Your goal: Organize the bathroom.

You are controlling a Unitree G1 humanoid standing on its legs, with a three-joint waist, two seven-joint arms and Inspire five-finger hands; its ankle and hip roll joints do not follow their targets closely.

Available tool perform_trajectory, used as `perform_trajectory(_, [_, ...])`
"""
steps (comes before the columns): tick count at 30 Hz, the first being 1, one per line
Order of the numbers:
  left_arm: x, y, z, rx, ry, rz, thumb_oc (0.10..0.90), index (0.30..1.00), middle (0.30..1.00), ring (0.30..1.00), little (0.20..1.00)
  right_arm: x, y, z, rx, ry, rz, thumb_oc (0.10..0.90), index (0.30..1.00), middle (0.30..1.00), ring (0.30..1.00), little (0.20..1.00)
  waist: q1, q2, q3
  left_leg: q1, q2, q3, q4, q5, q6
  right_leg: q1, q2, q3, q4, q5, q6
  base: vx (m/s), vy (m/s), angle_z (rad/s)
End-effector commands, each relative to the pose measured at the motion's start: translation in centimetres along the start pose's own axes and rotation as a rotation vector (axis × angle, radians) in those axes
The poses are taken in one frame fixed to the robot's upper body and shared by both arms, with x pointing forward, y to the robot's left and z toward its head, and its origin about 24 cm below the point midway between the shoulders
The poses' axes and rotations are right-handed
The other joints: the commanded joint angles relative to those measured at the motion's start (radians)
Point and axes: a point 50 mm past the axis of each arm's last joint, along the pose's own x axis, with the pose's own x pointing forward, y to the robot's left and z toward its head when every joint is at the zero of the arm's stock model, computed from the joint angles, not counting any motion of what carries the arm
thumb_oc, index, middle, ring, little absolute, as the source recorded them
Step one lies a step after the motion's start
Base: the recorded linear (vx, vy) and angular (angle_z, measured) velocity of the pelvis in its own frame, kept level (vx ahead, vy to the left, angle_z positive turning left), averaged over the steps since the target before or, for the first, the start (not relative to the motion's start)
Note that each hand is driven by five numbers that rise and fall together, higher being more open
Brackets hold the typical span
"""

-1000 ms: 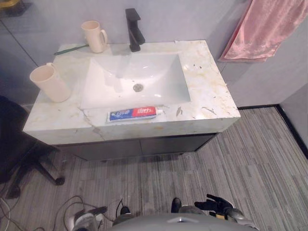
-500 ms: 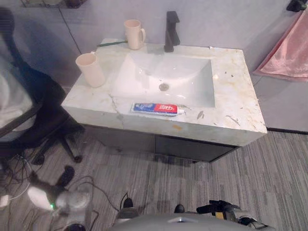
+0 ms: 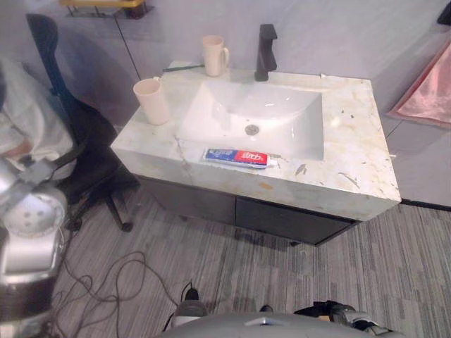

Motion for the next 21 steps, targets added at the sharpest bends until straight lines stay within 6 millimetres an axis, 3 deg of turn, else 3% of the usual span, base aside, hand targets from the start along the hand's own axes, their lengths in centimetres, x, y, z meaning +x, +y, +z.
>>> perform_trajectory(1, [3.0,-2.5,2.3,-0.072,-0.097,-0.276,0.8,0.9,0.9,0.9,0.9,0.0,-1.1,0.0,-0.096,0.044,-0.049,0.8,0.9,0.9,0.9,0.9,-0.031,-0.02,-0.057,-0.044,-0.034,0.071,0.013,-0.025,-0.024,-0.027,0.033,0.129,0.08,-0.087,-0.002,-0.02,-0.027,-0.14])
perform_trajectory(4, [4.5,-4.8,2.9,-0.098,-0.049,-0.499,0.8,0.9,0.9,0.9,0.9,0.0,-1.6,0.4,-0.116,0.047,-0.058,0.8,0.9,0.9,0.9,0.9,-0.038,-0.004,-0.06,-0.032,-0.036,0.075,0.014,-0.029,-0.028,-0.023,0.034,0.143,0.076,-0.087,0.002,-0.03,-0.01,-0.19])
perform_trajectory(8, [5.6,-7.5,1.5,-0.077,0.095,-0.833,0.8,0.9,0.9,0.9,0.9,-0.1,-2.2,0.8,-0.102,0.052,-0.084,0.8,0.9,0.9,0.9,0.9,-0.049,0.025,-0.062,-0.028,-0.049,0.076,0.027,-0.033,-0.025,-0.019,0.033,0.163,0.073,-0.082,0.008,-0.04,0.016,-0.19])
perform_trajectory(12, [6.2,-7.9,-1.3,0.097,0.15,-1.009,0.8,0.9,0.9,0.9,0.9,-0.1,-2.6,0.9,-0.111,0.052,-0.104,0.8,0.9,0.9,0.9,0.9,-0.062,0.044,-0.067,-0.025,-0.058,0.082,0.034,-0.038,-0.021,-0.023,0.032,0.172,0.077,-0.082,0.012,-0.03,0.031,-0.16])
perform_trajectory(15, [6.7,-7.1,-3.4,0.257,0.167,-1.08,0.8,0.9,0.9,0.9,0.9,-0.1,-2.8,0.8,-0.125,0.057,-0.119,0.8,0.9,0.9,0.9,0.9,-0.072,0.058,-0.071,-0.021,-0.064,0.091,0.037,-0.042,-0.016,-0.026,0.031,0.179,0.079,-0.082,0.014,-0.01,0.042,-0.12])
perform_trajectory(21, [6.0,-6.1,-6.6,0.327,0.299,-1.317,0.8,0.9,0.9,0.9,0.9,-0.1,-3.3,0.4,-0.125,0.061,-0.139,0.8,0.9,0.9,0.9,0.9,-0.087,0.067,-0.076,-0.019,-0.073,0.109,0.048,-0.05,-0.01,-0.029,0.026,0.179,0.08,-0.079,0.019,-0.01,0.035,-0.08])
